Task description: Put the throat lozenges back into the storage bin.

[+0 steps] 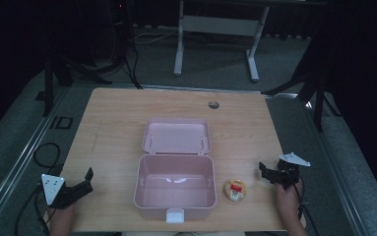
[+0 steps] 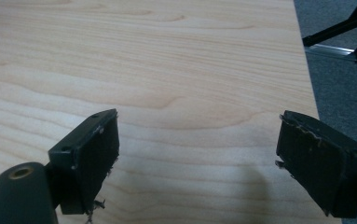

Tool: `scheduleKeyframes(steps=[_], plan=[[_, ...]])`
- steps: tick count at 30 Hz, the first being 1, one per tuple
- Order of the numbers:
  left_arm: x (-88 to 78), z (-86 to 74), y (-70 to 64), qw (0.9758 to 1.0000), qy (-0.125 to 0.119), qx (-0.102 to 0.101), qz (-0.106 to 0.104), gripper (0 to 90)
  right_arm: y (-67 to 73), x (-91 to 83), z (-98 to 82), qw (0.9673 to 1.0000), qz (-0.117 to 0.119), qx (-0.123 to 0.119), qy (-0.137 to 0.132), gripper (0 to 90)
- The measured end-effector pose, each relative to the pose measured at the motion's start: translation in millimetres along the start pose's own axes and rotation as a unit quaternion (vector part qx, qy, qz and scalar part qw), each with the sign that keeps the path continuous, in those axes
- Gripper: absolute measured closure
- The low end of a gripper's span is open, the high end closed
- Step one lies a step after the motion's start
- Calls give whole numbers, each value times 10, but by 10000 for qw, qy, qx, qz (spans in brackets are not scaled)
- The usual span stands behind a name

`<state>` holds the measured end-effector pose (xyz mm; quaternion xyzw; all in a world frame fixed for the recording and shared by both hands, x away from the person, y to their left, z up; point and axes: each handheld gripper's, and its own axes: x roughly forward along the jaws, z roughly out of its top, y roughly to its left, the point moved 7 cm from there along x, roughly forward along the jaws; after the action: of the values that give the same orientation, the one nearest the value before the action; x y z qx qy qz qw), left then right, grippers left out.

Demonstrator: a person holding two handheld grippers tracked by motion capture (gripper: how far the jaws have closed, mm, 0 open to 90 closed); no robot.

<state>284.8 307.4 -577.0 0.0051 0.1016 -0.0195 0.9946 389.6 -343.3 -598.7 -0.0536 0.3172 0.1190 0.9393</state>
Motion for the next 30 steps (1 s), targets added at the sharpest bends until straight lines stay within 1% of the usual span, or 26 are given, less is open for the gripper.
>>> scheduleKeyframes(steps=[1, 3, 5, 6, 7, 8, 9, 11, 13, 16, 19, 20, 21, 22, 23, 25, 26, 27, 28, 29, 30], plan=[[0, 0, 1, 10000, 0, -6, -5, 3, 5, 0, 0, 10000, 28, -22, -2, 129], [-1, 0, 4, 10000, -4, -12, -2, 3, 17, 6, -11, 9999, 108, -43, 80, 129], [0, 0, 4, 10000, -2, -21, -16, 2, 29, 8, -19, 9996, 197, -130, 172, 131], [-1, 0, 6, 10000, -6, -20, -17, 2, 38, -1, -16, 9993, 255, -135, 227, 131], [-1, 0, 6, 10000, -6, -20, -17, 3, 38, -1, -16, 9993, 255, -135, 227, 131], [-1, 0, 6, 10000, -6, -20, -17, 3, 49, -14, -5, 9990, 342, -133, 248, 131], [0, 0, 5, 10000, -4, -32, -48, 3, 70, -50, 18, 9980, 465, -179, 376, 131], [0, 0, 4, 10000, -2, -34, -71, 3, 76, -82, 29, 9968, 538, -268, 530, 131], [0, 0, 4, 10000, -1, -38, -84, 2, 77, -105, 20, 9941, 601, -392, 811, 131], [2, 0, 1, 9999, -1, -38, -122, 3, 76, -137, -2, 9885, 710, -602, 1194, 131], [0, 3, 6, 9999, -22, -81, -143, 3, 53, -174, -17, 9832, 711, -832, 1461, 139], [0, 3, 6, 9999, -22, -81, -143, 3, 53, -174, -17, 9832, 711, -832, 1461, 139], [1, 3, 6, 9999, -19, -79, -142, 3, 52, -186, -28, 9803, 757, -888, 1594, 139], [1, 2, 4, 9998, -16, -76, -155, 3, 57, -202, -40, 9763, 867, -969, 1731, 139], [1, 2, -1, 9998, -10, -73, -173, 2, 67, -223, -61, 9702, 957, -1078, 1948, 139], [-1, 0, -10, 9998, 4, -32, -198, 2, 84, -248, -81, 9629, 1028, -1216, 2177, 139], [-1, 0, -10, 9998, 4, -32, -198, 3, 84, -248, -81, 9629, 1028, -1216, 2177, 139], [-1, 0, -9, 9998, 2, -30, -196, 3, 87, -260, -93, 9584, 1096, -1284, 2303, 139], [-1, 0, -9, 9998, -1, -39, -202, 2, 104, -287, -131, 9477, 1211, -1398, 2600, 139], [-1, 0, -9, 9998, -1, -47, -206, 2, 104, -287, -131, 9477, 1211, -1398, 2600, 139], [-2, 0, -7, 9998, 0, -49, -205, 3, 107, -298, -149, 9426, 1257, -1465, 2725, 144]])
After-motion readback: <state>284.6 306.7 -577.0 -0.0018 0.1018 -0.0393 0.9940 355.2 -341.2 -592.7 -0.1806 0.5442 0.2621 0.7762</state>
